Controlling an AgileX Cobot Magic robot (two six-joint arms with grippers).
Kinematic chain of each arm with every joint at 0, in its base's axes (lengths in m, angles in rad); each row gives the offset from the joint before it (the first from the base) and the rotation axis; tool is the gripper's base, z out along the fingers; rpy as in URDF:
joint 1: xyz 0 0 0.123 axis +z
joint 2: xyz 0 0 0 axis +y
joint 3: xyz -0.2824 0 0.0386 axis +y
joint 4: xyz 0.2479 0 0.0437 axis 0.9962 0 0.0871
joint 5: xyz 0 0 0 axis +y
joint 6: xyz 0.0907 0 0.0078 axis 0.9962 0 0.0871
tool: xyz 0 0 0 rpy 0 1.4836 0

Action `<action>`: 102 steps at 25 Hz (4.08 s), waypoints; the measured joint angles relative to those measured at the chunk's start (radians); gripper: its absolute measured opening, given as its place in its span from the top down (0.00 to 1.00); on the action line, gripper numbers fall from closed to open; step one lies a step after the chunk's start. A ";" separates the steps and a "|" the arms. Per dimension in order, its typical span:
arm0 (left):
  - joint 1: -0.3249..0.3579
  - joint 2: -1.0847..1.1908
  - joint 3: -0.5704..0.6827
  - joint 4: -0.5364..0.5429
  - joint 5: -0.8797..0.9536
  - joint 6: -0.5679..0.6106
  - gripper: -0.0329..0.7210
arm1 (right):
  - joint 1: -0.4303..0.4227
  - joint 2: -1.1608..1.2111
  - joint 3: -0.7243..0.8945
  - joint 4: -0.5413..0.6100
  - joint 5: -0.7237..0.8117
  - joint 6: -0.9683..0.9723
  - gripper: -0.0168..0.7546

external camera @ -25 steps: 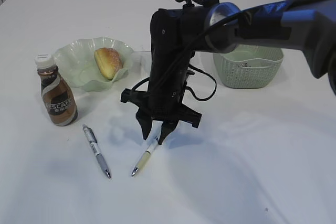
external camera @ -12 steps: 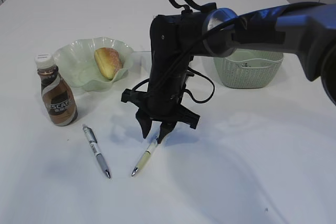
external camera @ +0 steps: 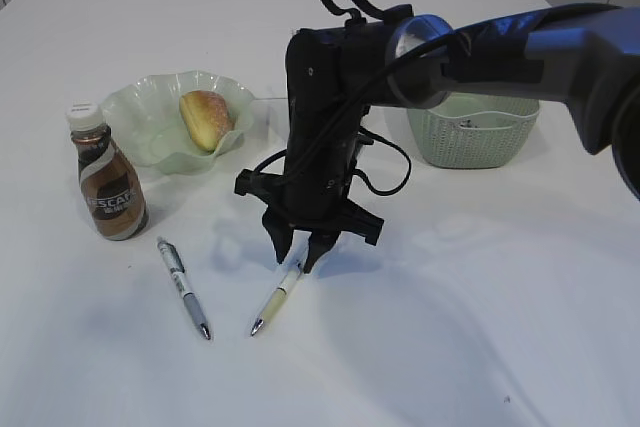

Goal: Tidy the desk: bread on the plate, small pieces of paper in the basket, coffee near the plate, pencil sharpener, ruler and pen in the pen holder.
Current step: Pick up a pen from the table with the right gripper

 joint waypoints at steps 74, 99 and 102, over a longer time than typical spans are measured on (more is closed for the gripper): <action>0.000 0.000 0.000 0.056 0.004 0.000 0.60 | 0.025 0.066 -0.034 -0.055 0.022 -0.315 0.86; 0.000 0.000 0.000 0.057 -0.035 0.000 0.60 | 0.029 0.041 -0.433 -0.370 0.129 -0.626 0.86; 0.000 0.000 0.000 0.057 -0.051 0.000 0.60 | 0.029 -0.009 -0.433 -0.428 0.072 -0.626 0.86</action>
